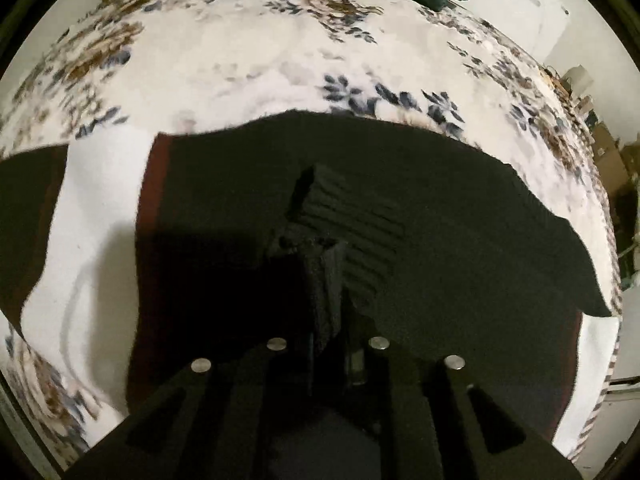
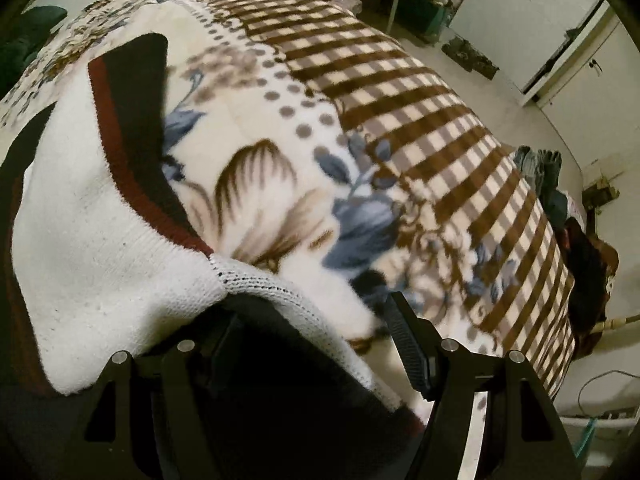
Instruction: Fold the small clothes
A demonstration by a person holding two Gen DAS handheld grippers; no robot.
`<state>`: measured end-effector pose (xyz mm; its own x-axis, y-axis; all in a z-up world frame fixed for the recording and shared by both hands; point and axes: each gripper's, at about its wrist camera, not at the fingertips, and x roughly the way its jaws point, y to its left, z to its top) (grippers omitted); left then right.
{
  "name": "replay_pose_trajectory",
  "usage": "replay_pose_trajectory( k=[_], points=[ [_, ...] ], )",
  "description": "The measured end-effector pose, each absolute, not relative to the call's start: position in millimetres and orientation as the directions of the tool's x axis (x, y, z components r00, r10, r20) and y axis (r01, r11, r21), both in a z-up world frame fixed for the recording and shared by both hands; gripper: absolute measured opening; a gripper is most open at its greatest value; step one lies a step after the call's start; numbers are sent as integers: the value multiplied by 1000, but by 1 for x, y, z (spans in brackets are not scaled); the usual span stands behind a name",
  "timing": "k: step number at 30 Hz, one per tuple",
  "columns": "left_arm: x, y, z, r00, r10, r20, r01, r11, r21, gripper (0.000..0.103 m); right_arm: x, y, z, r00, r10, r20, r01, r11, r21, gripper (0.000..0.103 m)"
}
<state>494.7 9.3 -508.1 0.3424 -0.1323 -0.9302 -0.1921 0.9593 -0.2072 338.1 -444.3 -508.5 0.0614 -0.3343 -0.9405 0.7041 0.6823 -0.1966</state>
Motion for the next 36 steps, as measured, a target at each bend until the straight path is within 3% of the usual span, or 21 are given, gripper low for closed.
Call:
replay_pose_trajectory(
  k=[2, 3, 4, 6, 7, 12, 20, 27, 32, 34, 35, 36],
  points=[
    [485, 14, -498, 355, -187, -916, -179, 948, -263, 12, 339, -439, -503, 50, -306, -951, 703, 687, -184, 73],
    [480, 18, -491, 366, -195, -910, -175, 946, -273, 24, 338, -435, -498, 50, -293, -955, 703, 689, -175, 73],
    [471, 26, -482, 384, -176, -906, -180, 949, -260, 40, 338, -431, -493, 54, -276, -960, 704, 692, -160, 75],
    [457, 42, -468, 417, -176, -892, -194, 941, -277, 100, 336, -420, -480, 79, -237, -968, 700, 705, -116, 100],
    [448, 55, -461, 434, -181, -883, -214, 931, -296, 102, 336, -412, -475, 85, -228, -970, 691, 715, -108, 102],
    [411, 141, -457, 448, -112, -887, -411, 855, -316, 102, 358, -357, -453, 143, -154, -978, 631, 775, -30, 102],
    [365, 333, -501, 425, 41, -904, -789, 506, -348, 101, 424, -267, -453, 192, -103, -976, 505, 863, 8, 102],
    [369, 448, -527, 419, 167, -892, -881, 314, -355, 101, 459, -214, -477, 162, -76, -984, 509, 860, 17, 102],
    [390, 475, -543, 379, 212, -901, -896, 328, -300, 99, 481, -186, -492, 152, -96, -984, 504, 864, -6, 102],
    [394, 475, -542, 375, 248, -893, -895, 347, -279, 80, 488, -175, -497, 145, -109, -983, 498, 867, -23, 102],
    [395, 474, -538, 384, 270, -883, -889, 368, -274, 42, 490, -170, -498, 141, -117, -983, 496, 868, -32, 102],
    [395, 475, -534, 398, 272, -876, -876, 395, -276, 21, 492, -165, -498, 133, -133, -982, 491, 869, -51, 102]
  ],
)
